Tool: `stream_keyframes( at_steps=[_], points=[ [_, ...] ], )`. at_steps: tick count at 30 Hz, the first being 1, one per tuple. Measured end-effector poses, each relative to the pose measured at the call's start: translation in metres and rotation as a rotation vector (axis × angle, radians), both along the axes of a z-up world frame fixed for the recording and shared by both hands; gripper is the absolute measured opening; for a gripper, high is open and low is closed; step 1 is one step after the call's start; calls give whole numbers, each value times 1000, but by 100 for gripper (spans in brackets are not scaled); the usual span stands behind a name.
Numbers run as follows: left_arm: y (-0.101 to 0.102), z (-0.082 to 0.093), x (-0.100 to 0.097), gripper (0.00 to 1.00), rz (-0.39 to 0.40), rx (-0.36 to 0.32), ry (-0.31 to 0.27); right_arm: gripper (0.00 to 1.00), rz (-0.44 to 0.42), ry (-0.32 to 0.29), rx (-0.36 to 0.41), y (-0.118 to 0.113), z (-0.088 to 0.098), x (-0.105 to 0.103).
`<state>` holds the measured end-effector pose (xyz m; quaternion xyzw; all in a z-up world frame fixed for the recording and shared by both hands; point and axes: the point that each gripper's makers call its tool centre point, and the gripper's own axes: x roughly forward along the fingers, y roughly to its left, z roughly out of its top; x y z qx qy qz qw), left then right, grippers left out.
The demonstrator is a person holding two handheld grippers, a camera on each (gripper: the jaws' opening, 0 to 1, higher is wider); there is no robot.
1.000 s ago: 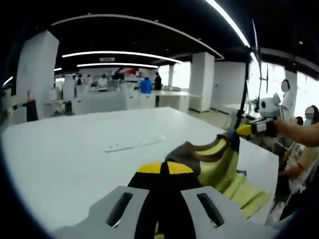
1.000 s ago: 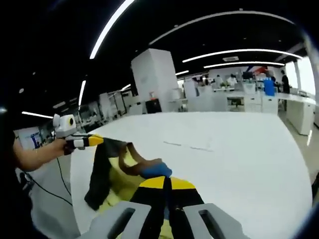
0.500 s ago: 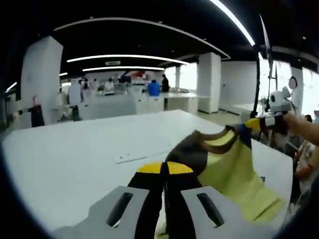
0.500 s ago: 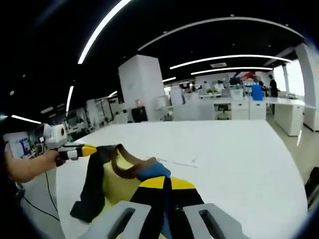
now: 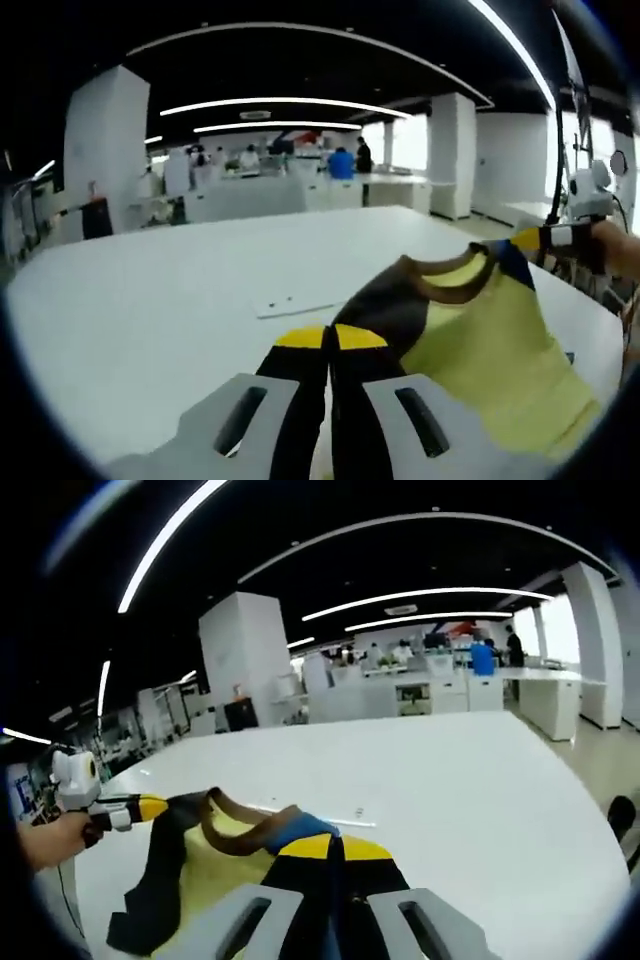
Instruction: Fold the garment on the visible template until the final outline fits inside the template.
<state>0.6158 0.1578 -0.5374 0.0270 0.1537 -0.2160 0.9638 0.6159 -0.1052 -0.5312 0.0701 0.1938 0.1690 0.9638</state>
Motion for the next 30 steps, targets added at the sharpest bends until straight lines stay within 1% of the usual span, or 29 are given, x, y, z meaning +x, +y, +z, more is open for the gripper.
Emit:
stream_keyframes(
  at_steps=[3, 4, 5, 6, 7, 10, 11, 13, 14, 15, 17, 18, 22, 27, 30],
  points=[
    [1, -11, 11, 0, -4, 27, 1, 0, -9, 24, 3, -1, -12, 11],
    [2, -14, 13, 0, -5, 36, 5, 0, -12, 37, 15, -1, -16, 13],
    [3, -19, 17, 0, -2, 44, 10, 0, -20, 66, 73, 1, -22, 18],
    [3, -22, 19, 0, -4, 49, 12, 0, -24, 79, 86, 1, -26, 21],
    [3, -27, 22, 0, -6, 54, 22, 0, -23, 80, 63, -1, -32, 27],
    [3, -38, 28, 0, -3, 59, 43, 0, -24, 108, 45, -2, -46, 34],
    [1, -44, 31, 0, -8, 60, 52, 0, -26, 123, 32, -2, -53, 37],
    [1, -54, 33, 0, -24, 112, 60, 0, -32, 137, 22, -3, -63, 41],
    [0, -59, 34, 0, -30, 126, 66, 0, -50, 147, 25, -5, -67, 42],
    [0, -62, 36, 0, -29, 133, 69, 0, -66, 140, 22, -9, -69, 44],
    [-1, -69, 37, 0, -24, 95, 98, 0, -76, 172, 47, -10, -77, 46],
    [0, -71, 38, 0, -20, 88, 104, 0, -75, 171, 41, -10, -79, 46],
    [0, -79, 41, 0, -26, 116, 105, 0, -64, 184, 27, -8, -89, 48],
    [3, -93, 46, 0, -25, 132, 136, 0, -42, 214, 1, -4, -101, 49],
    [4, -97, 46, 0, -25, 139, 143, 0, -27, 232, -13, -1, -106, 48]
  ],
)
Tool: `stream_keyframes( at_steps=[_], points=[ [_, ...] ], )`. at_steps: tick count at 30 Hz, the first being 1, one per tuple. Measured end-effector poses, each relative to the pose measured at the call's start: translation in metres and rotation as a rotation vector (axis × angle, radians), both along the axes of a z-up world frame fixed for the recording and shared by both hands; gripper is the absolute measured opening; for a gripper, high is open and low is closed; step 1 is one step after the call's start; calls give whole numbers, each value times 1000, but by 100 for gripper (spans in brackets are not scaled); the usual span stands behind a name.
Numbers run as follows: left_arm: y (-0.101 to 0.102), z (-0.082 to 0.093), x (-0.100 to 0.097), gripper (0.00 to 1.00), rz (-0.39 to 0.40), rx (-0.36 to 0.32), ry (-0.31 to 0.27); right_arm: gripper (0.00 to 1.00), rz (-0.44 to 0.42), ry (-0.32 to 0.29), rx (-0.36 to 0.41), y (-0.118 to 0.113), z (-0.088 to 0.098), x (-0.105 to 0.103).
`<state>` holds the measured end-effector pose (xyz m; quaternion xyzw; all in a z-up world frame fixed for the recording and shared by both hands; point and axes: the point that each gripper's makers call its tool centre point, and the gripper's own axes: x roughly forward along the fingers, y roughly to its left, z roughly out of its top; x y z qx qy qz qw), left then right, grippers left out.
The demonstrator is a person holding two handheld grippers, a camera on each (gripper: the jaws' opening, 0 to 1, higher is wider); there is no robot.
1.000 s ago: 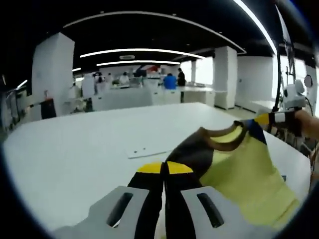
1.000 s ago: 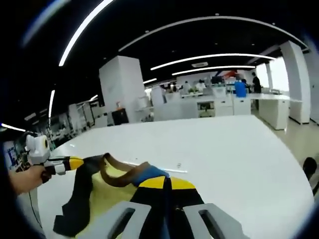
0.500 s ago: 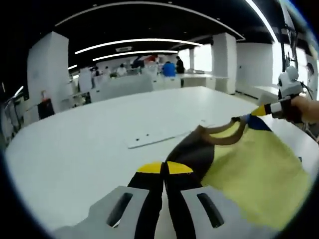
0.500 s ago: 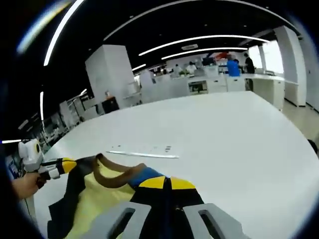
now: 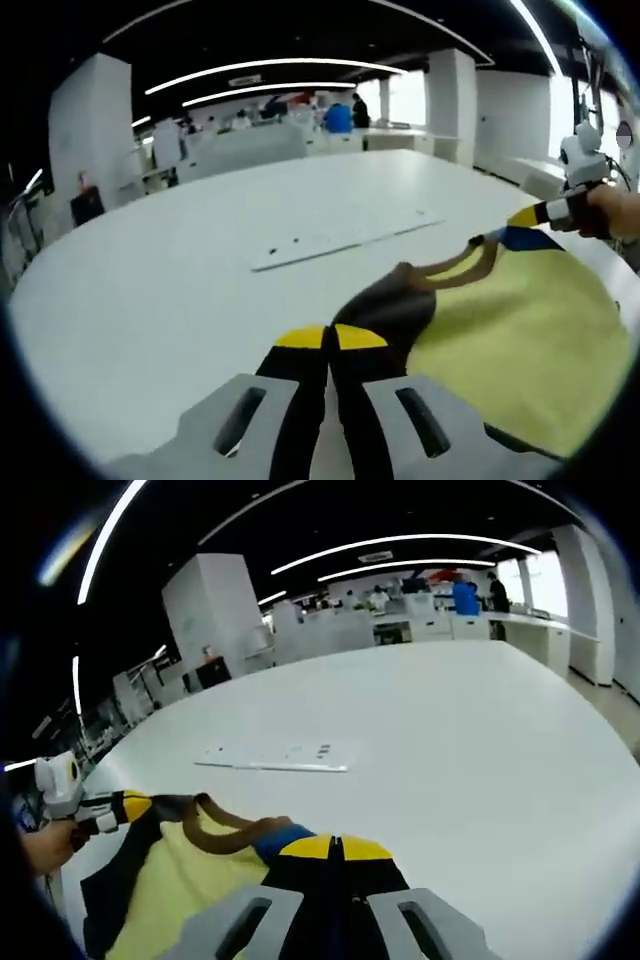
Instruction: Fold the garment on the visible template until the final outline fits inside the template.
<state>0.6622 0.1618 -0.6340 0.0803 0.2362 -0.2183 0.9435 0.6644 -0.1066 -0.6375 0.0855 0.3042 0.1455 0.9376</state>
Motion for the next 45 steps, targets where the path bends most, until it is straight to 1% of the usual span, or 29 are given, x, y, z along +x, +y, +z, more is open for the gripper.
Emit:
stream_keyframes(
  at_steps=[2, 3, 4, 5, 6, 9, 12, 16, 18, 21, 24, 25, 26, 27, 28, 29, 31, 34, 36, 40, 45],
  points=[
    [2, 0, 0, 1, 1, 16, -2, 0, 0, 15, 5, 1, -2, -1],
    [2, 0, 0, 3, 1, 22, -4, 0, 1, 17, 5, 1, -2, -2],
    [4, 1, 0, 6, -2, 39, -9, 0, 2, 18, 3, 1, -3, -2],
    [6, 2, -1, 7, -14, 79, -21, 0, 0, 22, -5, -1, -1, -2],
    [7, 4, -1, 8, -22, 94, -30, 0, -6, 18, -10, -3, 0, -2],
    [9, 8, -3, 13, -22, 83, -25, 0, -1, 8, -13, -3, 6, -2],
    [11, 16, -7, 16, -24, 68, -26, 9, 13, 8, 0, -2, 13, -6],
    [10, 27, -12, 28, -51, 36, -36, 25, 49, 14, -13, -1, 20, -15],
    [8, 34, -16, 31, -72, 28, -46, 32, 76, 20, -29, 0, 25, -22],
    [7, 41, -21, 37, -92, 21, -59, 38, 100, 22, -27, 0, 32, -30],
    [7, 48, -27, 41, -102, 3, -63, 43, 122, 25, -21, 1, 38, -39],
    [7, 52, -29, 43, -98, -23, -71, 44, 133, 27, -24, 1, 41, -44],
    [7, 54, -30, 45, -96, -42, -68, 45, 142, 31, -26, 1, 43, -50],
    [6, 57, -33, 47, -90, -82, -61, 45, 147, 34, -25, 1, 45, -53],
    [8, 58, -36, 48, -84, -95, -49, 45, 150, 36, -21, 0, 46, -56],
    [9, 59, -38, 50, -81, -96, -42, 45, 155, 40, -18, 0, 48, -60],
    [11, 66, -47, 54, -103, -79, -59, 46, 167, 41, -16, -2, 53, -71],
    [12, 71, -58, 56, -122, -83, -60, 46, 178, 44, -15, -4, 56, -82],
    [14, 75, -68, 57, -134, -81, -61, 45, 184, 50, -18, -7, 57, -94],
    [20, 80, -84, 57, -154, -54, -67, 43, 199, 50, -36, -12, 57, -112],
    [25, 83, -108, 58, -180, -50, -67, 43, 203, 64, -44, -21, 53, -131]
  ],
)
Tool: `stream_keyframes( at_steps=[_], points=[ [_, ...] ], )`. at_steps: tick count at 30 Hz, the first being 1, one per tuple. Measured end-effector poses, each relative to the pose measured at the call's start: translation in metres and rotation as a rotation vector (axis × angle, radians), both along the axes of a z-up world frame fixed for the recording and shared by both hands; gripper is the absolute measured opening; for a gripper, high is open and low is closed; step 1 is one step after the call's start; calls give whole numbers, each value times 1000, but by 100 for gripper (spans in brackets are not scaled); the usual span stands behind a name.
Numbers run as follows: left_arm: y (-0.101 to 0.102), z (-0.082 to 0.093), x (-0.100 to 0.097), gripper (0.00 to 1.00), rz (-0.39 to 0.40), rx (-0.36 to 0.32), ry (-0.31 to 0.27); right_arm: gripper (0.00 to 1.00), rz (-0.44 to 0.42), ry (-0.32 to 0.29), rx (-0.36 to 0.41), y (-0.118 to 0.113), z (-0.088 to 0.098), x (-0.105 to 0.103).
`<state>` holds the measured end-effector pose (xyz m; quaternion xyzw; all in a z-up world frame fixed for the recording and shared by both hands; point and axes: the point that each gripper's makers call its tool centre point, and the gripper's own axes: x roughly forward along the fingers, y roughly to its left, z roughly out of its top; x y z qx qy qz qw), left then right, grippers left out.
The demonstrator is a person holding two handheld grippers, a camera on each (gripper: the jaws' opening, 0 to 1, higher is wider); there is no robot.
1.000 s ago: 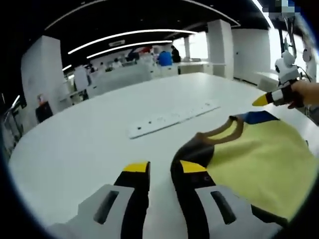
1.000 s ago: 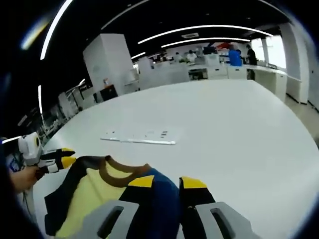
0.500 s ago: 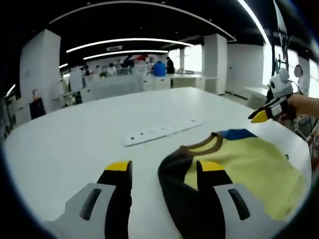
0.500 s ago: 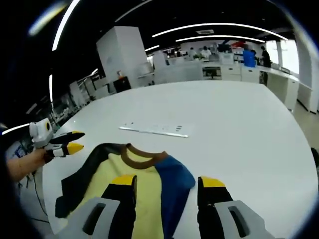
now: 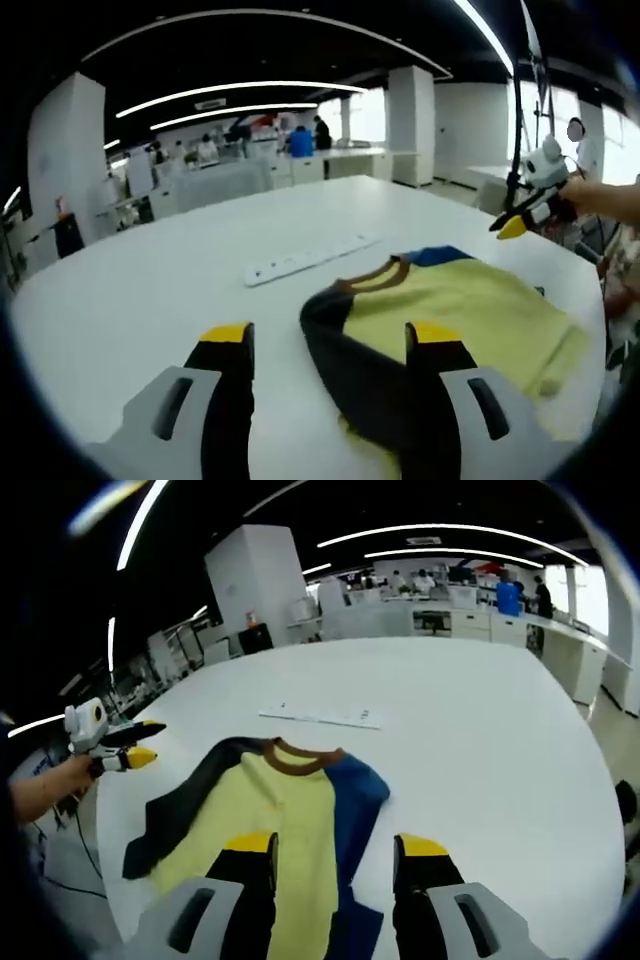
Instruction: Fold the garment on the visible template until the final outline fits inside the template.
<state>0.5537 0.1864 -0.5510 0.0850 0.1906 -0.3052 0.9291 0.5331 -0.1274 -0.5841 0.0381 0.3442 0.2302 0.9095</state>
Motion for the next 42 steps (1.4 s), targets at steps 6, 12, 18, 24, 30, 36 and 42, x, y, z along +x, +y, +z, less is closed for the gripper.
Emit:
stream_keyframes(
  at_steps=[6, 12, 18, 24, 30, 36, 42],
  points=[
    [9, -5, -28, 57, 4, -8, 24, 42, 1, 20, -6, -10, -5, -25],
    [16, -9, -58, 53, 14, -2, 26, 41, -9, 49, -15, -19, -13, -49],
    [21, -19, -88, 51, 11, 12, 41, 37, -15, 73, -46, -25, -23, -73],
    [31, -43, -117, 49, 10, 58, 86, 33, -18, 83, -182, -41, -40, -89],
    [37, -63, -142, 45, 27, 67, 149, 31, -50, 105, -150, -42, -50, -100],
    [37, -80, -157, 42, 30, 102, 187, 29, -86, 119, -144, -42, -61, -108],
    [43, -98, -167, 38, 47, 118, 235, 27, -105, 123, -157, -42, -67, -111]
  ],
)
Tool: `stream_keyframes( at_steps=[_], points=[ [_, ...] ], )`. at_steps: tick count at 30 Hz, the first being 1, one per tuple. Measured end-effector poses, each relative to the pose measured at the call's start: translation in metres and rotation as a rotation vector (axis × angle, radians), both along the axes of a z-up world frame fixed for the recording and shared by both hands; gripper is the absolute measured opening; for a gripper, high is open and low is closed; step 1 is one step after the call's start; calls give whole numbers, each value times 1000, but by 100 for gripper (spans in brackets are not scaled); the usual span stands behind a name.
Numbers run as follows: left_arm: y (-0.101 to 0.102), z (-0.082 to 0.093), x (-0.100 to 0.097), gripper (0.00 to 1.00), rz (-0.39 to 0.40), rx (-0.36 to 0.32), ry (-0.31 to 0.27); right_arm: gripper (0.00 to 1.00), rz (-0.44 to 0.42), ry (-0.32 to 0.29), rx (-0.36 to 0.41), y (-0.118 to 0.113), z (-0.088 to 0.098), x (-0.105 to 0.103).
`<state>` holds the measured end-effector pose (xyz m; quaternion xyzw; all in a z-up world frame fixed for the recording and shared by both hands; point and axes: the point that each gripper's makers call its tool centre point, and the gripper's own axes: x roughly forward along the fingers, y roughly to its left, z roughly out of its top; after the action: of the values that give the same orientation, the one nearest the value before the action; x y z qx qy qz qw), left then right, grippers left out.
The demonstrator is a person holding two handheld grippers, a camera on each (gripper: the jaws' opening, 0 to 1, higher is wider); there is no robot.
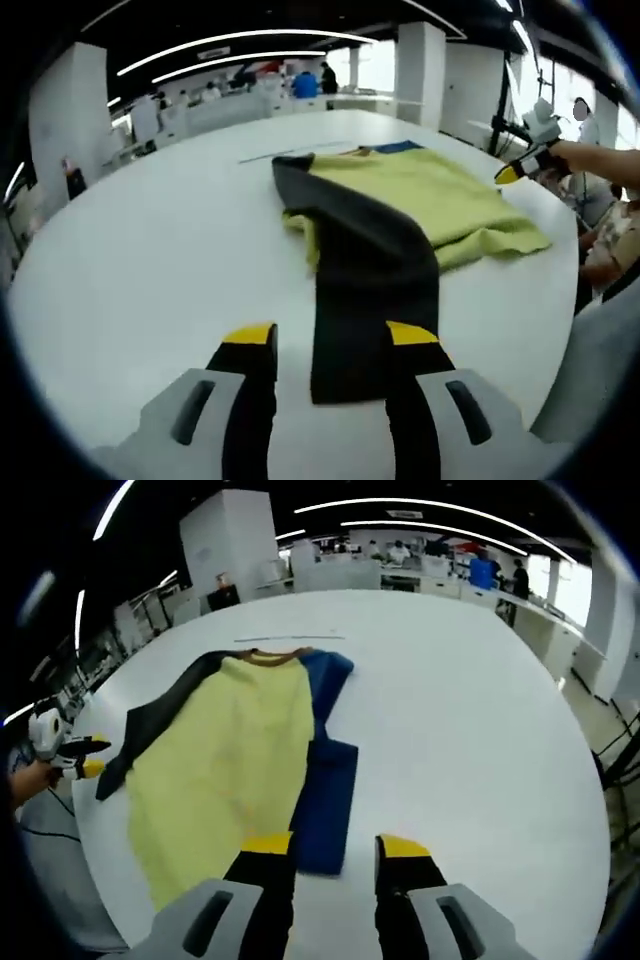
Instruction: Fold the garment on the visible template until the final outline fits inside the template.
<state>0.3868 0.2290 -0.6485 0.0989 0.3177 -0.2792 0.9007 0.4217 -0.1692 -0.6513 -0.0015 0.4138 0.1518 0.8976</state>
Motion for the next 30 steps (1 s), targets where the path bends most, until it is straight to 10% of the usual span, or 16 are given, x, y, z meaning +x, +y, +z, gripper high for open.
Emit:
stream_keyframes(
  at_steps=[19, 30],
  points=[
    [1, -13, -7, 30, 57, -9, 1, 7, -50, -9, -60, 6, -18, -7],
    [3, -14, -5, 8, 149, -25, 2, 0, -83, -15, -68, 3, -18, -5]
  ],
)
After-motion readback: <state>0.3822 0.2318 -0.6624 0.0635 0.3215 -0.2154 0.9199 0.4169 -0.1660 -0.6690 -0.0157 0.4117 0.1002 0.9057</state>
